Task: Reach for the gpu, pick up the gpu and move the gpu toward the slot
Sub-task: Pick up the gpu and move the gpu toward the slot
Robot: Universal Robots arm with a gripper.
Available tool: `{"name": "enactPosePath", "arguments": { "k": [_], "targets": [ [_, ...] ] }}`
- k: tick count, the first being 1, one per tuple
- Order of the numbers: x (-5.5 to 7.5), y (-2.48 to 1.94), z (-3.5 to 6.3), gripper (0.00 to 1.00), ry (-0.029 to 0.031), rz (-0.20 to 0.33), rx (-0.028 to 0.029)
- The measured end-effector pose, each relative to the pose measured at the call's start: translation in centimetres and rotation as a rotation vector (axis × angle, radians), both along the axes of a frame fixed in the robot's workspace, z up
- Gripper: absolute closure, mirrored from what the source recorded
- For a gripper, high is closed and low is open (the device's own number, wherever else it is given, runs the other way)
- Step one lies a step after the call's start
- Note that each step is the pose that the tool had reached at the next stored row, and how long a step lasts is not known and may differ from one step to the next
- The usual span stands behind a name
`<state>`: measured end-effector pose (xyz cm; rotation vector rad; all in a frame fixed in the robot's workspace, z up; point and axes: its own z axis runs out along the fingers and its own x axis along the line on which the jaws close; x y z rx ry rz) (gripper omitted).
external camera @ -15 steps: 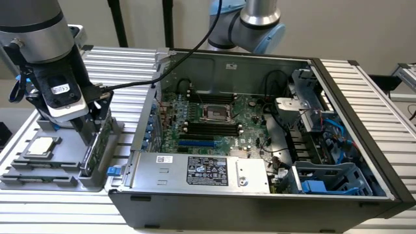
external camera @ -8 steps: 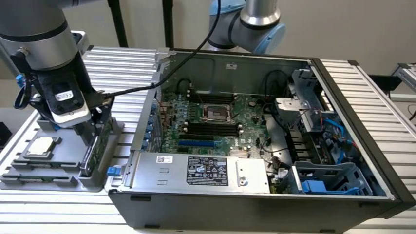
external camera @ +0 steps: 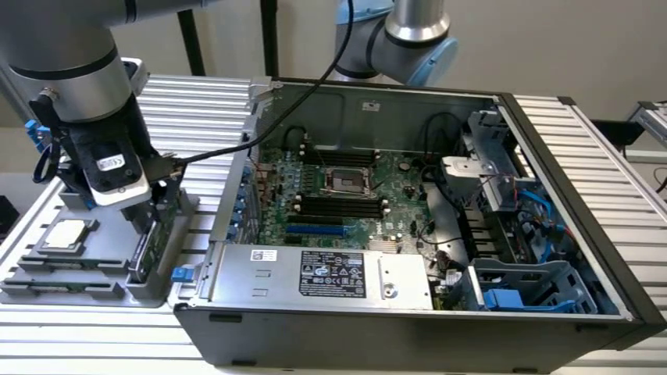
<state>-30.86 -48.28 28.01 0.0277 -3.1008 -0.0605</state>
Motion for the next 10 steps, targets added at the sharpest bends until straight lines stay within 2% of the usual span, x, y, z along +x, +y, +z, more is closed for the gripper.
{"name": "enactPosePath", "arguments": {
  "k": [10],
  "targets": [
    [0.2,0.01,-1.54,0.58,0.0146,0.000,0.0001]
  ]
}}
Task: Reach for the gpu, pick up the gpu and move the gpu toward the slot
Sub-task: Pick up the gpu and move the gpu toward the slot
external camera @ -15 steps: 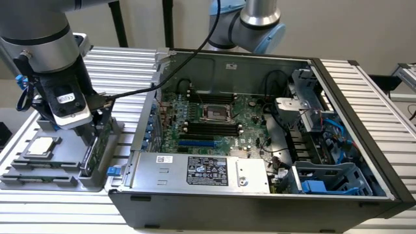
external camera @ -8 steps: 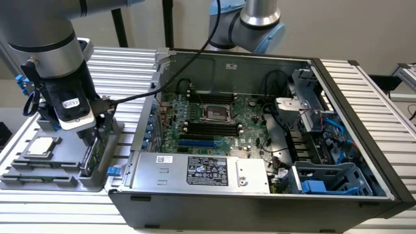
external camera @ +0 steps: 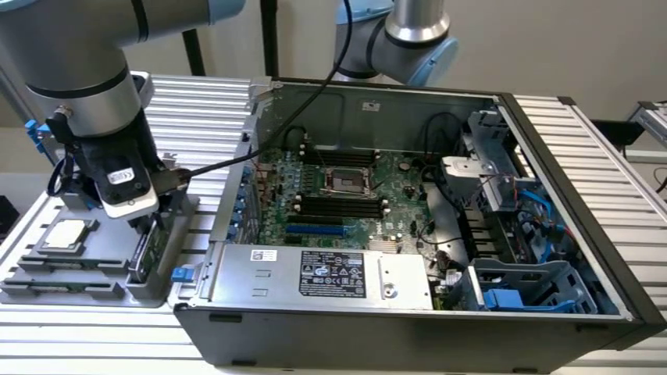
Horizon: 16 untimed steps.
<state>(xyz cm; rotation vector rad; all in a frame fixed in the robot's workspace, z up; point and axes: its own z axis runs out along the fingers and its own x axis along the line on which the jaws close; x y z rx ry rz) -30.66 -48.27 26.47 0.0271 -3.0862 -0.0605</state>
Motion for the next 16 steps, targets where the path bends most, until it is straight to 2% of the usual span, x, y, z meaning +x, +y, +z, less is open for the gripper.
{"name": "enactPosePath", "arguments": {
  "k": [6,14,16],
  "targets": [
    [0.0,0.17,-0.69,0.58,0.0171,0.000,-0.0001],
    [0.1,0.63,-1.47,0.58,0.0467,-0.009,0.0002],
    [0.2,0.66,-1.59,0.58,0.0525,-0.012,0.0002]
  ]
}}
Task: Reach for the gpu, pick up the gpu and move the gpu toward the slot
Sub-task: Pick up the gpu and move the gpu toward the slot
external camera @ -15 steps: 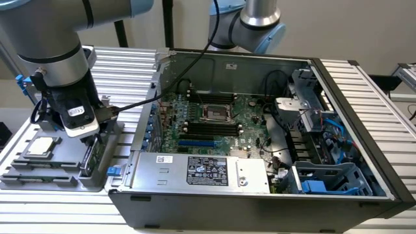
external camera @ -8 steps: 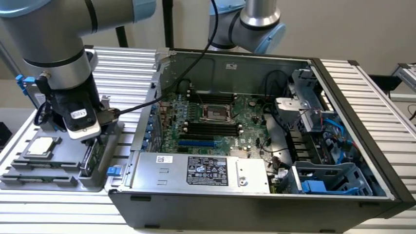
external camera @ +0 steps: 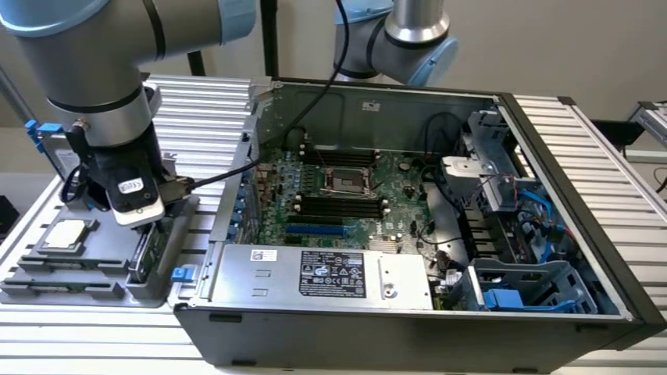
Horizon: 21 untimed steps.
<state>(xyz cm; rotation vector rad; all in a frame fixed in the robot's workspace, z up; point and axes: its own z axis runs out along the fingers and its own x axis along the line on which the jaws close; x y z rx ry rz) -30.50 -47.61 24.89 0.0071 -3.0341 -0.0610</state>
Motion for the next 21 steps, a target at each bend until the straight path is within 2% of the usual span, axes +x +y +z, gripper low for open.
{"name": "enactPosePath", "arguments": {
  "k": [3,7,21],
  "targets": [
    [0.30,0.01,-0.11,0.58,0.0058,-0.003,0.0000],
    [0.46,0.03,-0.28,0.58,0.0102,-0.010,0.0000],
    [0.45,0.31,-0.62,0.58,0.0133,-0.014,-0.0001]
  ]
}}
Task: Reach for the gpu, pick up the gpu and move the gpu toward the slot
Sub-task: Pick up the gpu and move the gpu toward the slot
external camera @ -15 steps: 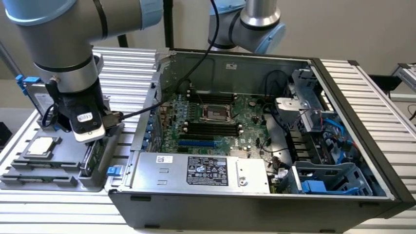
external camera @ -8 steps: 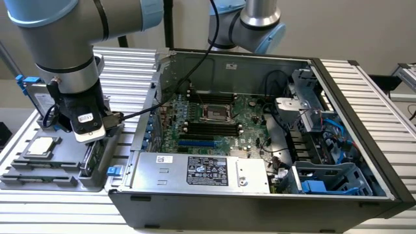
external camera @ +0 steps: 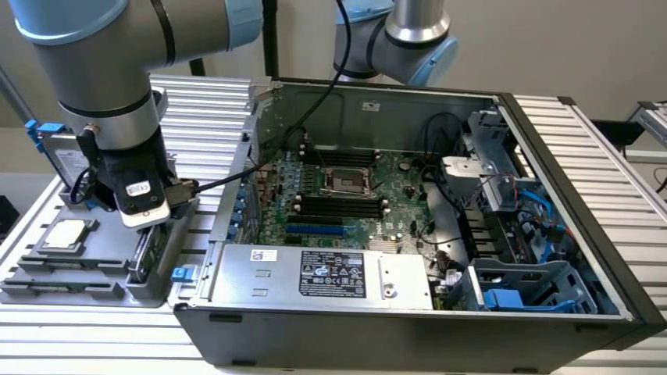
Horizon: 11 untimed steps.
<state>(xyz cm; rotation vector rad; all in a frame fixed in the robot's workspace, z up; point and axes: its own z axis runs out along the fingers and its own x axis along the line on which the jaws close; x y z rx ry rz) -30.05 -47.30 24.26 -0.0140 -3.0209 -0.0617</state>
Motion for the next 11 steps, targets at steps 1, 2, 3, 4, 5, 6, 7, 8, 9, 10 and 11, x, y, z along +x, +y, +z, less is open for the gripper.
{"name": "enactPosePath", "arguments": {
  "k": [1,2,3,4,5,6,7,8,9,10,11],
  "targets": [
    [0.00,0.00,-0.05,0.58,0.0005,0.000,0.0001],
    [-0.01,0.00,-0.10,0.58,0.0009,0.000,0.0001],
    [-0.01,0.00,-0.12,0.60,0.0014,0.000,-0.0001],
    [-0.01,0.00,-0.14,0.60,0.0015,0.000,-0.0001],
    [-0.01,0.00,-0.16,0.67,0.0015,0.000,0.0000],
    [-0.01,0.00,-0.17,0.67,0.0015,0.000,0.0001],
    [-0.01,0.00,-0.17,0.67,0.0015,0.000,0.0001],
    [-0.01,0.00,-0.17,0.67,0.0016,0.000,0.0001],
    [-0.01,0.00,-0.17,0.69,0.0017,0.000,0.0000],
    [-0.01,0.00,-0.17,0.69,0.0016,0.000,0.0000],
    [0.00,0.00,-0.17,0.69,0.0016,0.000,0.0001]
  ]
}}
